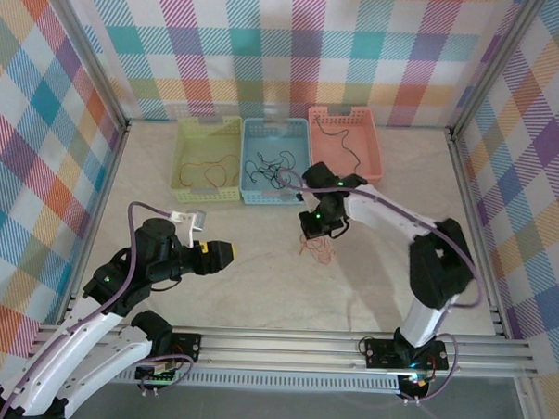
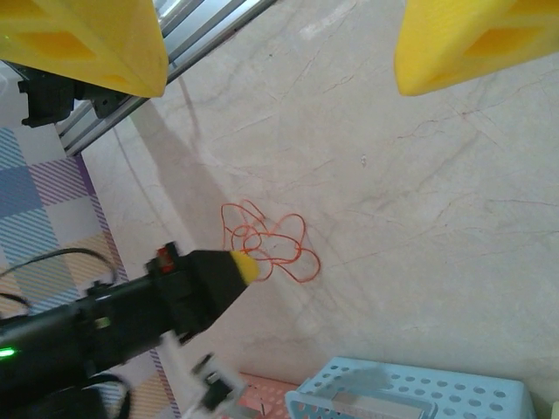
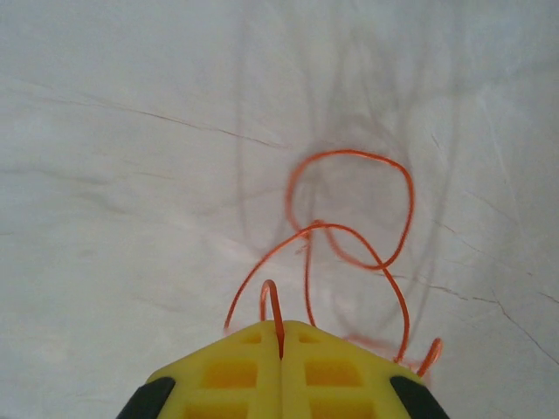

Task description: Untangle the cables

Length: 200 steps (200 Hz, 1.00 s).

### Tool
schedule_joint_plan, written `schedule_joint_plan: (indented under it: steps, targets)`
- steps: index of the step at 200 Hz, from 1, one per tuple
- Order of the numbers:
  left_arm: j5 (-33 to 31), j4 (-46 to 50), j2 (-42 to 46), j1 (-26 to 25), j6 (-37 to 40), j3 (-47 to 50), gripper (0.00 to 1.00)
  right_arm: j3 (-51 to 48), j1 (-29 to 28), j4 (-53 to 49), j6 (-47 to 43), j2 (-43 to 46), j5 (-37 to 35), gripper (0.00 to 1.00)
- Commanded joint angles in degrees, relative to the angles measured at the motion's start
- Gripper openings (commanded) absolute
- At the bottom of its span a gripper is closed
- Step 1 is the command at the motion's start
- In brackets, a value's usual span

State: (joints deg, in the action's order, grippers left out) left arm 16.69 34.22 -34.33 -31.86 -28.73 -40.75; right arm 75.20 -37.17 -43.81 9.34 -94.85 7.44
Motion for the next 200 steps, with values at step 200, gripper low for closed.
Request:
schedule_joint_plan:
  steps: [200]
  targets:
    - [8.8, -24.6, -15.0, -7.0, 9.3, -6.5, 0.76, -7.2, -0.2, 34.5, 21.6, 27.3, 31.1, 0.00]
